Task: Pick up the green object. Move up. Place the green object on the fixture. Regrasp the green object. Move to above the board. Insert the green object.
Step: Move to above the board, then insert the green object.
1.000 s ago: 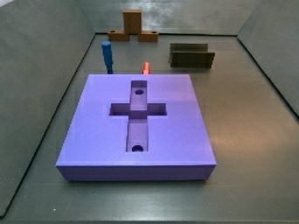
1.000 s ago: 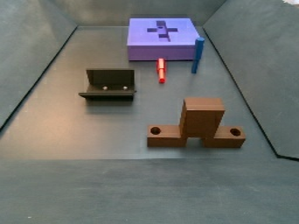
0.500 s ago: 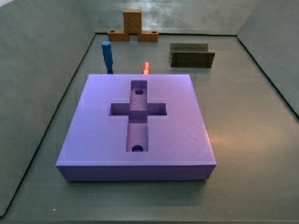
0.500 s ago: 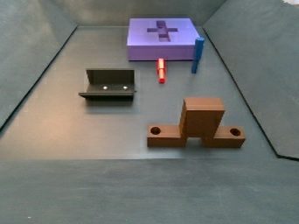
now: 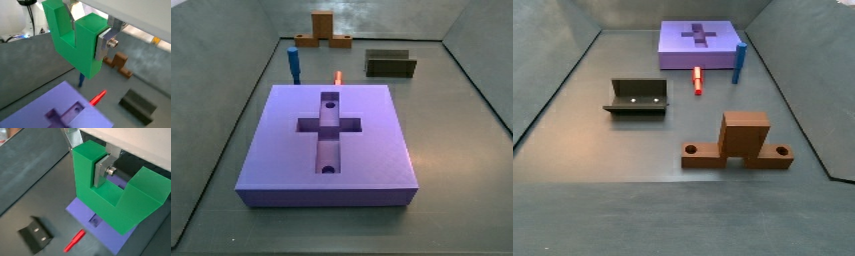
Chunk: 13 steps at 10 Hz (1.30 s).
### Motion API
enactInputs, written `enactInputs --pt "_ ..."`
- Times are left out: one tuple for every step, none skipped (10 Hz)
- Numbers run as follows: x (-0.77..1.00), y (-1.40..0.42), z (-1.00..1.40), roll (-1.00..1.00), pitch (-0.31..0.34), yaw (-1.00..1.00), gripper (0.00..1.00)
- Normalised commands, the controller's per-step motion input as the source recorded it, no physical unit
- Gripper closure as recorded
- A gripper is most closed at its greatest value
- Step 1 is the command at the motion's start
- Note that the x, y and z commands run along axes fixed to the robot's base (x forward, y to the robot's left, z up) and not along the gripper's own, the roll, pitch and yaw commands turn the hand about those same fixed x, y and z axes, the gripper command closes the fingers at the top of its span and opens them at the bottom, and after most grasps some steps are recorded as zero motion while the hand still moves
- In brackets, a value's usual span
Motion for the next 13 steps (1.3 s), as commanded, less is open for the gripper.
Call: enactInputs --pt "-0.09 0.01 0.01 -0.9 -0.014 -0.05 1.0" --pt "-0.07 0.02 0.0 -0.61 -0.024 -0.03 1.0" --pt "-0.06 0.02 0.0 -0.42 -0.033 -0.02 1.0" --pt "-0.04 0.01 0.0 -0.24 -0.026 -0.02 1.0" --pt "0.0 -0.02 0.0 0.0 0.0 0.0 1.0" --pt "0.0 0.0 -0.2 -0.04 -0.043 0.0 1.0" --pt "0.0 -0.03 -0.41 -0.21 -0.17 0.0 1.0" --pt "0.0 -0.12 -0.47 -0.23 -0.227 0.0 1.0" --pt "0.0 -0.14 -0.46 -0.24 -0.227 0.0 1.0" --pt "0.0 -0.16 -0.43 -0.25 -0.231 0.0 1.0" --pt "0.0 -0.14 -0.48 -0.2 -0.257 0.01 1.0" --pt "0.0 -0.15 -0.5 -0.15 -0.293 0.13 1.0" --pt "0.0 -0.18 -0.6 -0.05 -0.31 0.21 1.0"
